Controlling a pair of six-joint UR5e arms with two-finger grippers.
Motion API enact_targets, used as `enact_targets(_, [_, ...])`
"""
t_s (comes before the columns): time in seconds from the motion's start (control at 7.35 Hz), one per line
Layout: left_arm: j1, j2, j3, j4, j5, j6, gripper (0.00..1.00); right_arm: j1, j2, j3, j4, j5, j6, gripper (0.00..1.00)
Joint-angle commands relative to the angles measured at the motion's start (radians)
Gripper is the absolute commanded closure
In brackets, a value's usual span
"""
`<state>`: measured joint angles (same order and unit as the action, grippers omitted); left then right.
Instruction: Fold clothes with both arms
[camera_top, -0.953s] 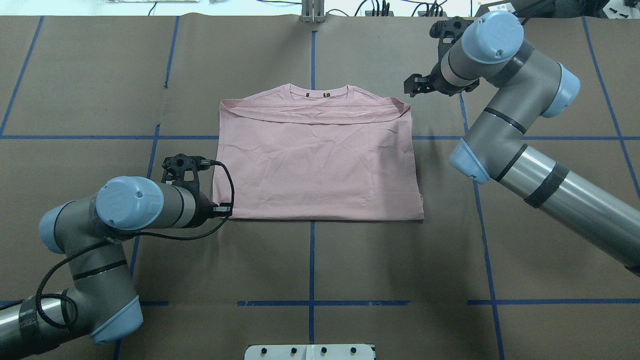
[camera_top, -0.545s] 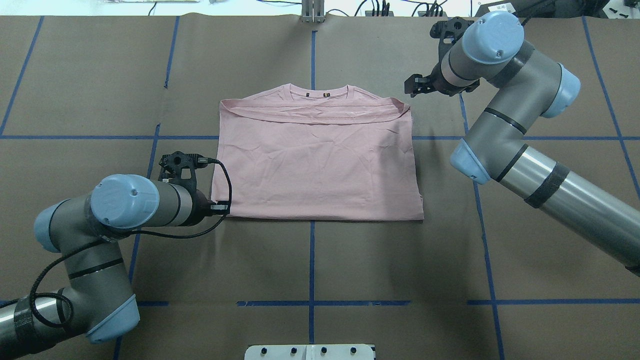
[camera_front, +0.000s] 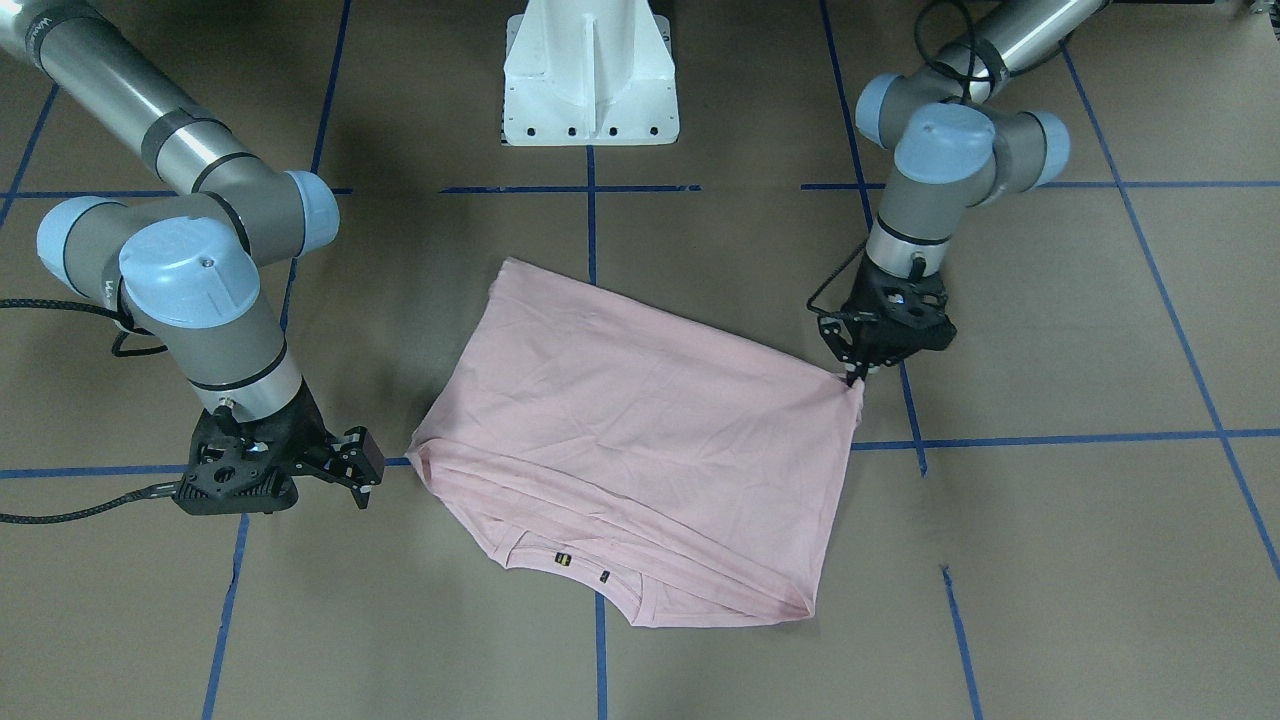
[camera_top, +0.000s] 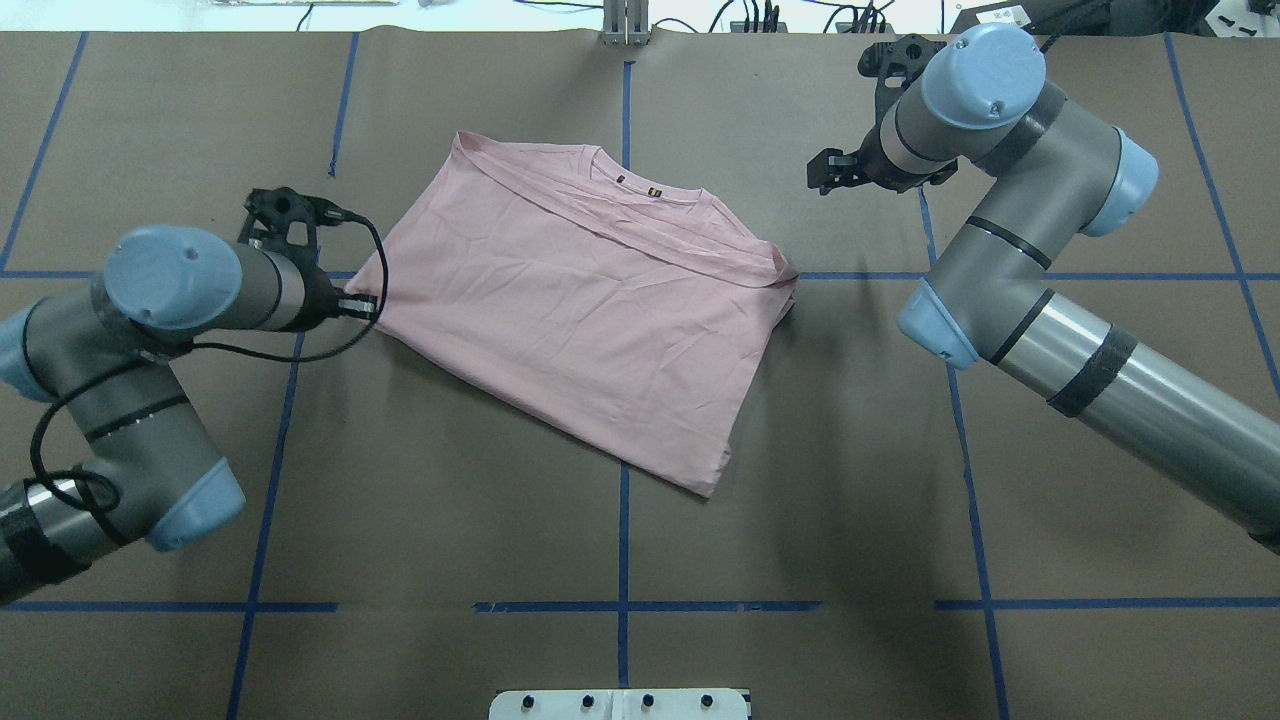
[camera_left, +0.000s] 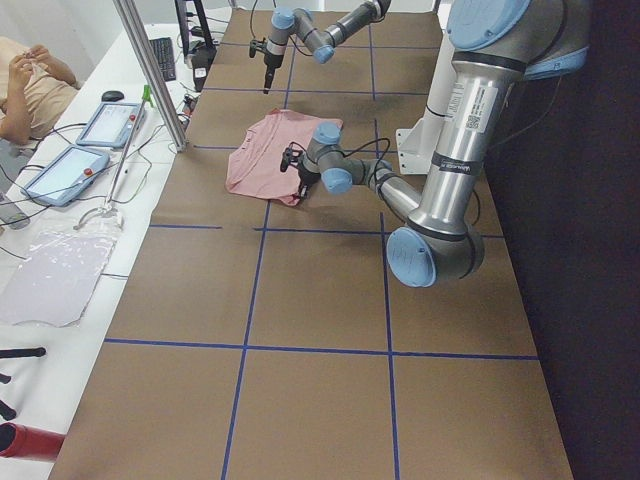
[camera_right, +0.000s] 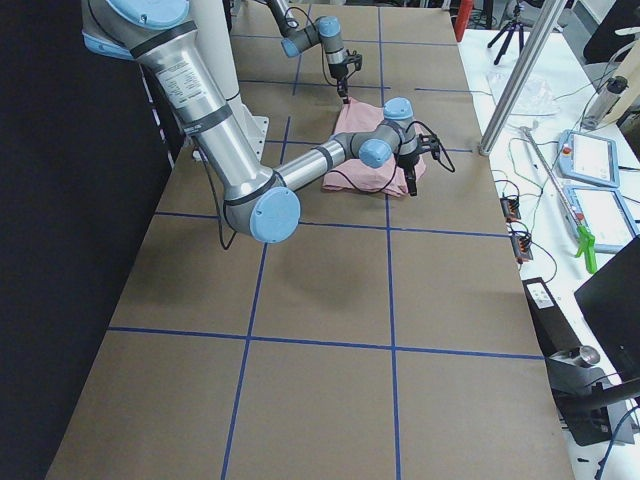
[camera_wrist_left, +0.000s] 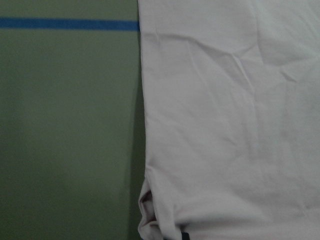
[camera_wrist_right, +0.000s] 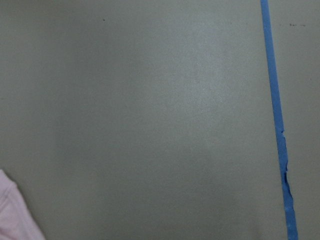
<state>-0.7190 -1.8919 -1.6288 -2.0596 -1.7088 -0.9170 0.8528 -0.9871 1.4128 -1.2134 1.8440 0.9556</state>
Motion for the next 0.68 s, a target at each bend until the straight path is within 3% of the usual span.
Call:
enact_targets(0.0, [-0.158,-0.132,0.21,-0.007,0.0,0.157,1.0,-0.001,0.002,0.0,0.0,-0.003,0.005,0.0])
enact_targets(0.14, [-0.195,-0.227,0.357,-0.054,0.001,0.161,1.0,-0.003,0.004,0.002,0.0,-0.003,0.005,0.0])
enact_targets(0.27, [-0.223,-0.334,0.567,-0.186,0.02,0.18,1.0,-0.005,0.005,0.002,0.0,-0.005,0.005,0.0])
enact_targets(0.41, [-0.232,-0.413,0.753,-0.286,0.094,0.194,1.0,-0.006,0.008,0.006,0.0,-0.006,0.005,0.0])
enact_targets(0.54, [-0.243,-0.415,0.786,-0.309,0.104,0.208,1.0,-0.014,0.011,0.014,0.0,-0.006,0.021,0.0])
